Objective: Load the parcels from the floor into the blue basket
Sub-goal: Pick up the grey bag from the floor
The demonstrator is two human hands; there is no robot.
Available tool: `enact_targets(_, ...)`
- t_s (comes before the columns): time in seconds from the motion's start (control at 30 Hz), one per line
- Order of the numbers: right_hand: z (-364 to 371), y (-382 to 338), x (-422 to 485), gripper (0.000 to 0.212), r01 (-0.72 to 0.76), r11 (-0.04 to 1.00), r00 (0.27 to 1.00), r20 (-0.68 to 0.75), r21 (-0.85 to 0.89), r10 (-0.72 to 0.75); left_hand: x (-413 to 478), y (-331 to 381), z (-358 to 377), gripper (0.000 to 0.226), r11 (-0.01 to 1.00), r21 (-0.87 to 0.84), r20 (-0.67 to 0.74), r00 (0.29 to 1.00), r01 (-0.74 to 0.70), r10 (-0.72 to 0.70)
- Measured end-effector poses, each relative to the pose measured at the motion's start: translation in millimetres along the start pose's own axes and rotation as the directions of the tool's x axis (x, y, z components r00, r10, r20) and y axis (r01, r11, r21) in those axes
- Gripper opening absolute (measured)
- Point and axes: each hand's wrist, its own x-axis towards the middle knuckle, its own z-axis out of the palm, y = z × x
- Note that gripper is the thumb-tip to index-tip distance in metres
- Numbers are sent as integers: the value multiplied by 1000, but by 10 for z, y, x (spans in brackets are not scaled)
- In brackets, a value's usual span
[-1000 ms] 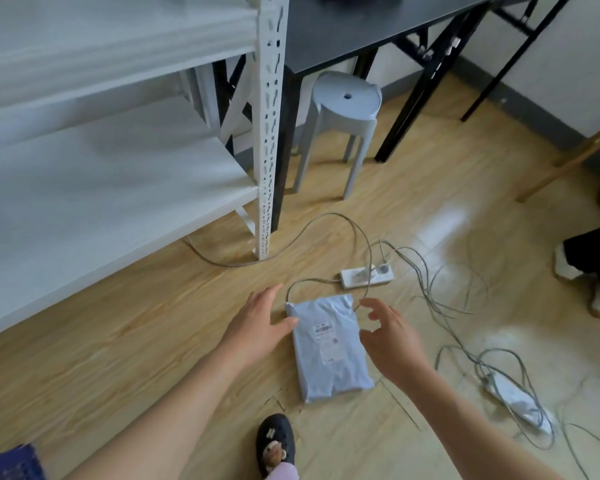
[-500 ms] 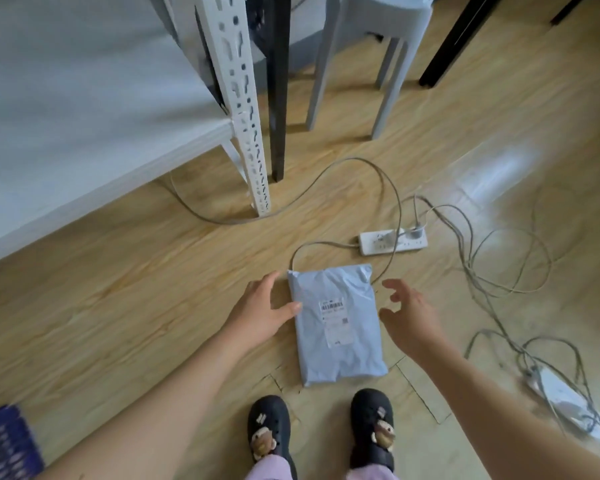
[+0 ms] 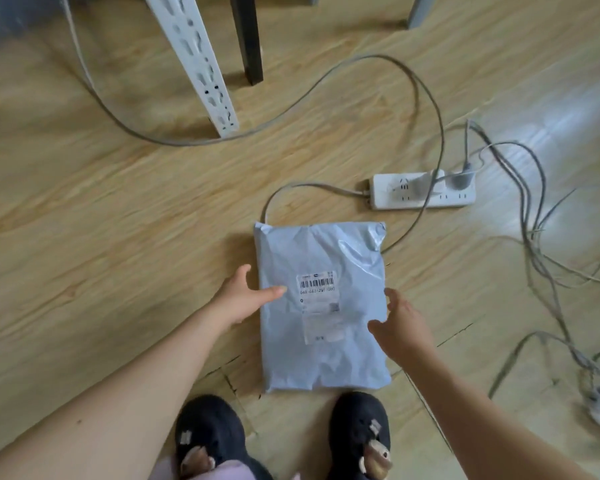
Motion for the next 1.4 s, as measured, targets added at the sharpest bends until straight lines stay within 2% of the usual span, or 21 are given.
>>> enact_targets(0.07,184,146,272,64,-49,999,998,34,21,48,230,-113,189,96,994,-71,33,996,81,-79)
enact_targets(0.2,454,233,590,51,-247,903,962,201,353,184,490,-264,428,105,960,-205,149,975,192,-163)
enact_targets(0.27,545,261,660,52,-259,866,963,190,428,194,477,-241,471,114,953,-227,182,970,199,-159)
enact_targets(0.4,471,167,540,52,-195,837,981,122,511,154,239,-111,359,97,953,-263,87,988,150,-131)
enact_targets(0.57,-113,-244,-47,46,-113,857,993,92,503,77,-493,122,-80,110,949,-316,-31,999,13,-24)
enact_targets(0.77,-1049,-838,-1058,32,5,912,998,60,410,-32,-1819,470,-725,90,934,-310,-206,972,-179,118)
enact_targets(0.87,-1469,-1154,-1661,36,101,925,987,82,366,-140,-2522,560,-1067,97,908,-346,-242,957,-237,158)
enact_targets(0.9,-1582,-1264,-1878,38,128,924,979,105,360,-176,-2793,570,-1180,92,901,-360,-255,954,-244,157)
enact_targets(0.97,-1773,-1462,-2330,41,195,922,954,152,333,-257,-3325,553,-1386,73,881,-380,-296,940,-281,171)
enact_targets(1.07,-1975,-1781,-3009,39,301,912,905,219,279,-366,-4084,466,-1706,70,860,-393,-375,911,-326,173)
enact_targets(1.2,-2024,-2255,-3940,32,449,863,831,245,231,-498,-5059,137,-2163,52,828,-418,-510,851,-374,127)
enact_targets(1.3,-1871,-2629,-4604,30,544,817,767,281,192,-577,-5638,-270,-2513,86,823,-412,-576,812,-391,97)
enact_targets(1.4,-1599,-3019,-5215,29,623,769,715,296,143,-634,-6083,-758,-2850,84,794,-442,-641,766,-418,47)
